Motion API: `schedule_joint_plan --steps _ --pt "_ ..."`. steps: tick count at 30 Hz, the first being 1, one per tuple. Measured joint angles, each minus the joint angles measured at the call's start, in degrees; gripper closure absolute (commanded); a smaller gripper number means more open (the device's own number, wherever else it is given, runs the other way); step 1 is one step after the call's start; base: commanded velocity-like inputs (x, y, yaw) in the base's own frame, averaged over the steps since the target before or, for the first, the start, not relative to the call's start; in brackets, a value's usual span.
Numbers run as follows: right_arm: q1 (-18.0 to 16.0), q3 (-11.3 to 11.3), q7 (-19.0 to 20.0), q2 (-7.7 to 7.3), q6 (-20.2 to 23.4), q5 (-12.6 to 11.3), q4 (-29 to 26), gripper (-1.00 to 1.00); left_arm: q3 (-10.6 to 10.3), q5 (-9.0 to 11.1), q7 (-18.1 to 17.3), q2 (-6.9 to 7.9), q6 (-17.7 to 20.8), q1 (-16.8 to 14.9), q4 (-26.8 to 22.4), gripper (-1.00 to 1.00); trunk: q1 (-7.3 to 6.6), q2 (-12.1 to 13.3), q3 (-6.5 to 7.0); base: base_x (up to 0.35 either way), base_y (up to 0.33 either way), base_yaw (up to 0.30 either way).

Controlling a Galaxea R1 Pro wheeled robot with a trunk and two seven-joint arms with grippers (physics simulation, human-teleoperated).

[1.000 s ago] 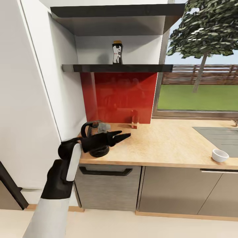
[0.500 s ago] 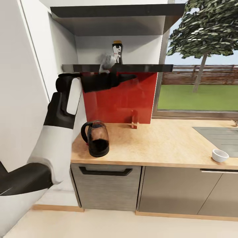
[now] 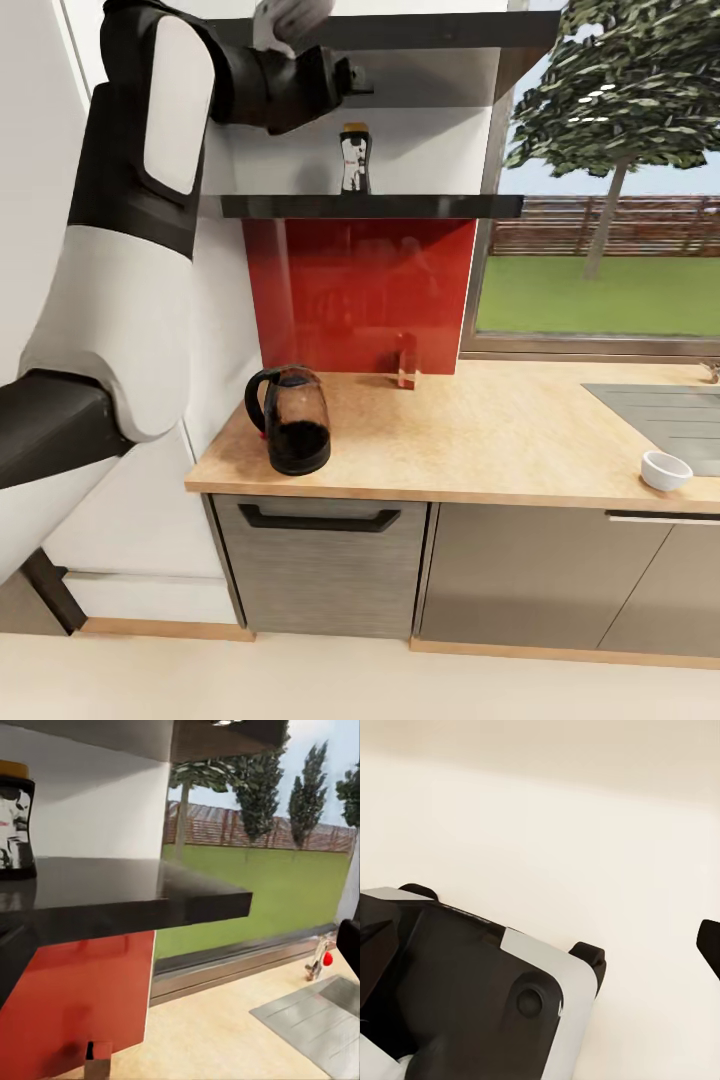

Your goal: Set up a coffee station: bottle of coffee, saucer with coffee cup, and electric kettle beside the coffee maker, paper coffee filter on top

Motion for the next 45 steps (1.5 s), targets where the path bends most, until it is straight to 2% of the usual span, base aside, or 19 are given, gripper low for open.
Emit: schedule_joint_plan --steps 1,4,6,8,10,13,16,35,37,38,45 --pt "0.0 0.0 0.0 0.0 0.0 0.0 0.0 -1.0 -0.57 -0.01 0.19 0.0 -0.01 -0.43 0.13 -1.0 0.0 0.0 0.0 0.0 0.0 0.0" --pt "0.0 0.0 0.02 0.0 0.0 0.0 0.0 -1.0 -4.93 -0.18 0.94 0.0 -0.09 -1.57 -0.53 -1.0 0.0 0.0 0.0 0.0 0.0 0.0" --pt "0.0 0.02 0.02 0.0 0.0 0.0 0.0 -1.0 -6.13 -0.45 1.64 0.0 -0.11 -1.78 -1.21 -1.0 0.0 0.0 0.0 0.0 0.0 0.0" --pt "0.0 0.03 0.02 0.0 0.0 0.0 0.0 -1.0 -7.08 -0.75 3.82 -0.01 -0.13 -1.95 -1.84 -1.0 0.0 0.0 0.0 0.0 0.0 0.0" --pt "0.0 0.01 0.02 0.0 0.0 0.0 0.0 -1.0 -7.57 -1.02 7.6 -0.02 -0.08 -2.06 -2.27 -1.0 -0.43 0.79 0.35 0.0 0.0 0.0" --pt "0.0 0.05 0.02 0.0 0.0 0.0 0.0 -1.0 -7.75 -1.1 9.84 -0.02 -0.04 -2.11 -2.48 -1.0 -1.09 1.99 0.89 0.0 0.0 0.0" --pt "0.0 0.04 0.02 0.0 0.0 0.0 0.0 -1.0 -7.75 -1.07 10.34 -0.02 -0.03 -2.12 -2.49 -1.0 -1.75 3.2 1.43 0.0 0.0 0.0" --pt "0.0 0.08 0.03 0.0 0.0 0.0 0.0 -1.0 -7.55 -1.3 10.81 -0.02 -0.04 -2.13 -1.47 -1.0 -5.93 10.83 4.85 0.0 0.0 0.0" --pt "0.0 0.09 0.03 0.0 -0.05 0.0 0.0 -1.0 -7.54 -1.34 10.88 -0.02 -0.15 -2.13 0.19 -1.0 -6.36 11.64 5.21 0.0 0.0 0.0" --pt "0.0 0.09 0.03 0.0 -0.07 0.0 0.0 -1.0 -7.53 -1.38 10.94 -0.02 -1.53 -2.12 2.85 -1.0 -6.58 12.05 5.38 0.0 0.0 0.0" --pt "0.0 0.09 0.02 0.03 -0.09 0.0 0.0 -1.0 -7.63 -1.29 10.98 -0.02 -8.49 -2.13 11.77 -1.0 -8.12 14.85 6.65 0.0 0.0 0.0"
